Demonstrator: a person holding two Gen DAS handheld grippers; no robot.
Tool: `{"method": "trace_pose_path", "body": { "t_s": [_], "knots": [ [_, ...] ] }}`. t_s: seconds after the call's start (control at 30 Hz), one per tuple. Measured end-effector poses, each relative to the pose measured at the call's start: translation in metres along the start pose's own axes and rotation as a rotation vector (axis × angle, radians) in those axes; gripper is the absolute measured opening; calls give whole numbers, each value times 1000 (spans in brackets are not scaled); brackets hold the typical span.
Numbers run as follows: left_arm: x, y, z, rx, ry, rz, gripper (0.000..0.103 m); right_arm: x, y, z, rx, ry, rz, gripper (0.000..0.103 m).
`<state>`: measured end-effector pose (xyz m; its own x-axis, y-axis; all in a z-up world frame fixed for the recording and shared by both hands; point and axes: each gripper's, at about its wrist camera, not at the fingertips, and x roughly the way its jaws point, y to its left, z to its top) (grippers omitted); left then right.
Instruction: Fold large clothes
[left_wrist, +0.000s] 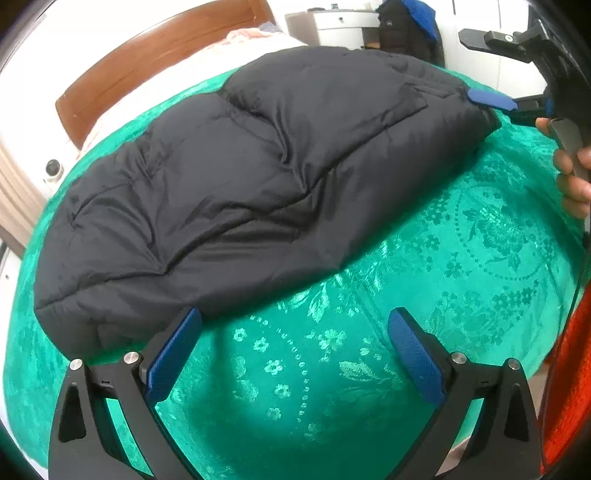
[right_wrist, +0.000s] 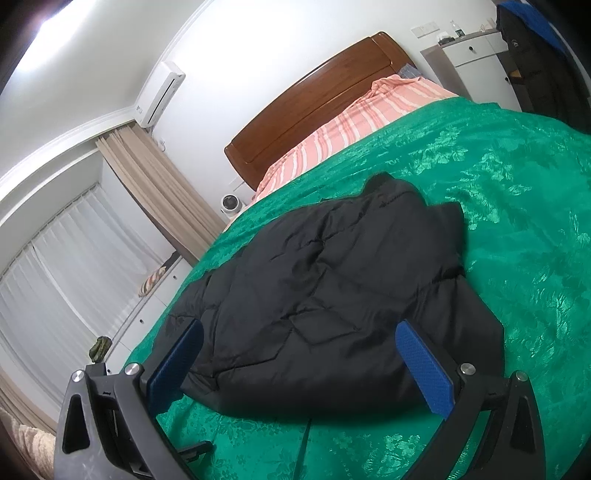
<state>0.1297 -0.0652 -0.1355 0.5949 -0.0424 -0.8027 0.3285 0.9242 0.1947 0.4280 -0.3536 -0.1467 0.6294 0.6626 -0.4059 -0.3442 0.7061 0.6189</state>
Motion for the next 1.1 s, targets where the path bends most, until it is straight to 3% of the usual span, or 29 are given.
{"method": "trace_pose_path", "body": {
  "t_s": [0.67, 0.83, 0.97, 1.1],
  "knots": [
    [13, 2, 0, -11, 19, -2, 101, 1, 2, -1, -6, 10, -1, 102],
    [5, 5, 7, -24, -2, -5, 101, -18, -3, 8, -43, -65, -104, 102],
    [-14, 40, 35, -134, -92, -43, 101, -32, -43, 10, 125, -99, -175, 102],
    [-8, 88, 75, -285, -139, -48, 101, -36, -84, -1, 366, -116, -106, 102]
  ]
}}
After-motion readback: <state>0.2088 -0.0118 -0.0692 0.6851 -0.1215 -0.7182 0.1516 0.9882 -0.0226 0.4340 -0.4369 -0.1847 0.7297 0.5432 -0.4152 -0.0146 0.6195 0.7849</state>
